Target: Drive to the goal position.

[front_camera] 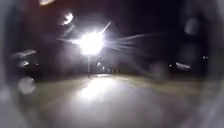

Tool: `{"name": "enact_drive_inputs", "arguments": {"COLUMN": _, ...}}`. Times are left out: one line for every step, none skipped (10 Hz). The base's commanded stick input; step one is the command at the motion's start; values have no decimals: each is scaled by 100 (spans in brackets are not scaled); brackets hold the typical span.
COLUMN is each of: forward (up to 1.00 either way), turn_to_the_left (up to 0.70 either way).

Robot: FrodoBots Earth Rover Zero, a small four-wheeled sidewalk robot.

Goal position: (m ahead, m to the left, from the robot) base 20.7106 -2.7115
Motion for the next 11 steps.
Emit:
{"name": "enact_drive_inputs", "arguments": {"forward": 100, "turn_to_the_left": 14}}
{"name": "enact_drive_inputs", "arguments": {"forward": 100, "turn_to_the_left": 19}}
{"name": "enact_drive_inputs", "arguments": {"forward": 100, "turn_to_the_left": 22}}
{"name": "enact_drive_inputs", "arguments": {"forward": 100, "turn_to_the_left": 24}}
{"name": "enact_drive_inputs", "arguments": {"forward": 100, "turn_to_the_left": 26}}
{"name": "enact_drive_inputs", "arguments": {"forward": 100, "turn_to_the_left": 28}}
{"name": "enact_drive_inputs", "arguments": {"forward": 100, "turn_to_the_left": 28}}
{"name": "enact_drive_inputs", "arguments": {"forward": 100, "turn_to_the_left": 28}}
{"name": "enact_drive_inputs", "arguments": {"forward": 100, "turn_to_the_left": 27}}
{"name": "enact_drive_inputs", "arguments": {"forward": 100, "turn_to_the_left": 18}}
{"name": "enact_drive_inputs", "arguments": {"forward": 100, "turn_to_the_left": 14}}
